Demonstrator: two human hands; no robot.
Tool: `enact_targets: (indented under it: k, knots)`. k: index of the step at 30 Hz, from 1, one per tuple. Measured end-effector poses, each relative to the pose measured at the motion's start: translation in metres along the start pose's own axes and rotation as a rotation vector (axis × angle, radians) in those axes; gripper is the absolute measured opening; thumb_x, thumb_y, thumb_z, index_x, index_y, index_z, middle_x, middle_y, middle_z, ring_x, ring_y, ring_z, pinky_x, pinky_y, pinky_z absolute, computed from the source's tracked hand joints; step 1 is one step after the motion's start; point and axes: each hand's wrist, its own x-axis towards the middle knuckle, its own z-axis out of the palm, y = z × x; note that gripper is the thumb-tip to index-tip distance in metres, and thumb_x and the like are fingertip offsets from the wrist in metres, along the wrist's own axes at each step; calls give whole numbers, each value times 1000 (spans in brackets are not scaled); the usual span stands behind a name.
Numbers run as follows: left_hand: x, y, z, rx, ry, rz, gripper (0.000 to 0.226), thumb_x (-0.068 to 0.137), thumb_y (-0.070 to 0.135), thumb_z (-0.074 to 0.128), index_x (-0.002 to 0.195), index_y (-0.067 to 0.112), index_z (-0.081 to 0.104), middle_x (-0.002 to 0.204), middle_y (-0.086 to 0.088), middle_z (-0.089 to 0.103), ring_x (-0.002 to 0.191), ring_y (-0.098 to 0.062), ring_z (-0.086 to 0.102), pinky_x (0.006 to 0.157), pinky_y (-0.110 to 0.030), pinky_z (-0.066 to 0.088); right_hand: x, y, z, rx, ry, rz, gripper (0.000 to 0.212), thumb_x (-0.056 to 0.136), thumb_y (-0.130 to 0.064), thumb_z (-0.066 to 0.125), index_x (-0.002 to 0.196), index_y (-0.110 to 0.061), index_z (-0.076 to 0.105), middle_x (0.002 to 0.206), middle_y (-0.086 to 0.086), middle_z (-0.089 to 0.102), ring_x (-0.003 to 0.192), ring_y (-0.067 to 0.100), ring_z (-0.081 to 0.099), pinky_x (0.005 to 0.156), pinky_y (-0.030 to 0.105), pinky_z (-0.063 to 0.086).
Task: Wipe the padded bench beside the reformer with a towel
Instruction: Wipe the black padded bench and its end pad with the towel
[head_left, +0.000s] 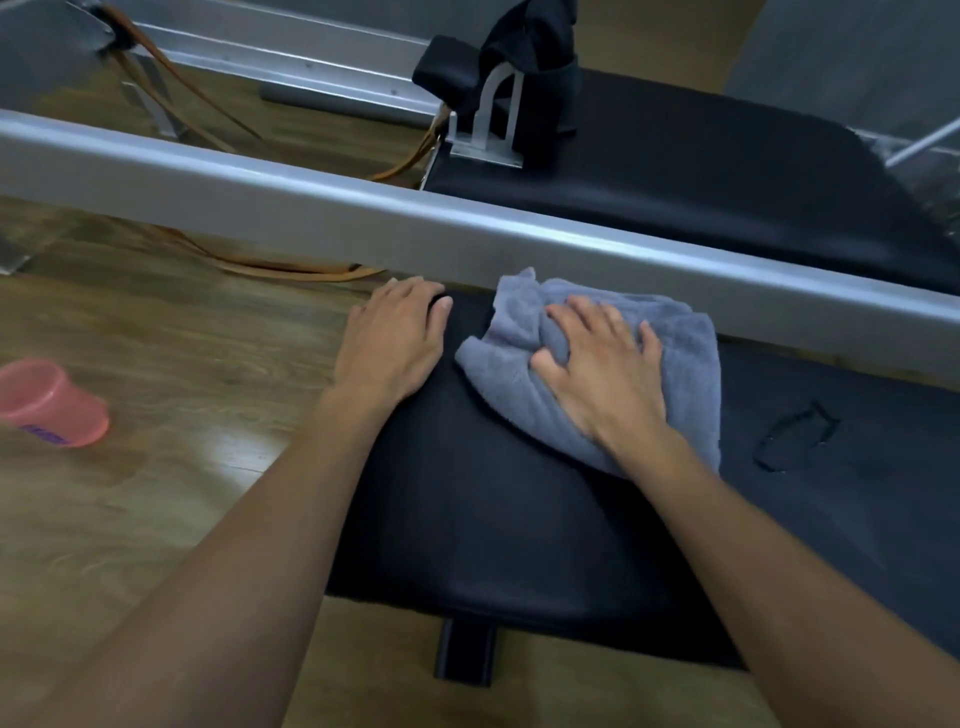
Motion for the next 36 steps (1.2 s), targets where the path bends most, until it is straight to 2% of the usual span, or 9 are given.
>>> enact_targets:
  k: [3, 5, 12, 17, 22, 27, 30, 32, 36]
  knots:
    - [-1, 2, 4, 46, 30, -1, 43, 99, 43, 33, 125, 19, 56, 130, -7, 59, 124, -28, 50, 100, -49, 41, 47, 3, -2, -47, -24, 86, 49, 85, -48, 25, 117, -26, 56, 123, 4, 62, 113, 30, 55, 96, 53, 32]
    - [-1, 5, 2, 59, 34, -21, 41, 97, 46, 36, 125, 22, 55, 130, -5, 58, 123, -27, 49, 99, -47, 41, 54, 1, -5, -47, -13, 105, 46, 87, -46, 27, 113, -23, 57, 114, 7, 65, 104, 31, 58, 89, 50, 35]
    - [-11, 31, -13, 334, -50, -83, 34, 99, 29, 33, 128, 18, 48, 129, -7, 58, 122, -32, 49, 101, -53, 35, -45, -4, -10, -30, -57, 29, 64, 88, -51, 26, 145, -25, 37, 157, 4, 32, 146, 29, 23, 117, 54, 8]
    - [-15, 66, -17, 238, -202, -23, 40, 101, 22, 32, 138, 16, 44, 147, -10, 43, 141, -32, 30, 115, -56, 18, -149, -6, -22, -52, 72, 13, 60, 81, -46, 38, 131, -21, 59, 141, 7, 56, 131, 31, 50, 108, 57, 36]
    - [-24, 110, 9, 143, -225, 152, 41, 102, 30, 33, 139, 18, 48, 150, -5, 43, 142, -25, 31, 117, -52, 17, -193, 11, -23, -112, 51, -9, 58, 83, -46, 40, 133, -22, 59, 142, 3, 55, 135, 28, 47, 111, 51, 24]
    - [-2, 123, 28, 170, -156, 140, 39, 102, 30, 36, 133, 16, 54, 139, -7, 55, 134, -26, 44, 115, -46, 21, -184, 27, -21, -99, 74, -57, 57, 83, -49, 44, 131, -24, 60, 142, 2, 56, 134, 28, 47, 109, 52, 23]
    - [25, 123, 26, 142, -126, 73, 34, 98, 34, 43, 112, 17, 68, 115, -13, 68, 108, -35, 60, 91, -39, 43, -170, 33, -14, -89, 85, -104, 58, 84, -50, 44, 135, -24, 56, 144, 3, 53, 137, 29, 44, 109, 55, 23]
    - [41, 125, 24, 118, -132, 46, 35, 95, 39, 47, 106, 15, 70, 111, -16, 68, 105, -39, 60, 81, -38, 44, -161, 37, -13, -75, 83, -129, 58, 84, -50, 44, 136, -25, 52, 145, 3, 51, 138, 29, 42, 109, 56, 26]
    - [55, 127, 23, 115, -181, -12, 44, 93, 47, 47, 111, 12, 68, 117, -18, 64, 110, -40, 57, 89, -42, 44, -102, 52, -17, -49, 30, -58, 61, 84, -53, 32, 139, -30, 47, 151, -2, 42, 142, 22, 33, 113, 54, 22]
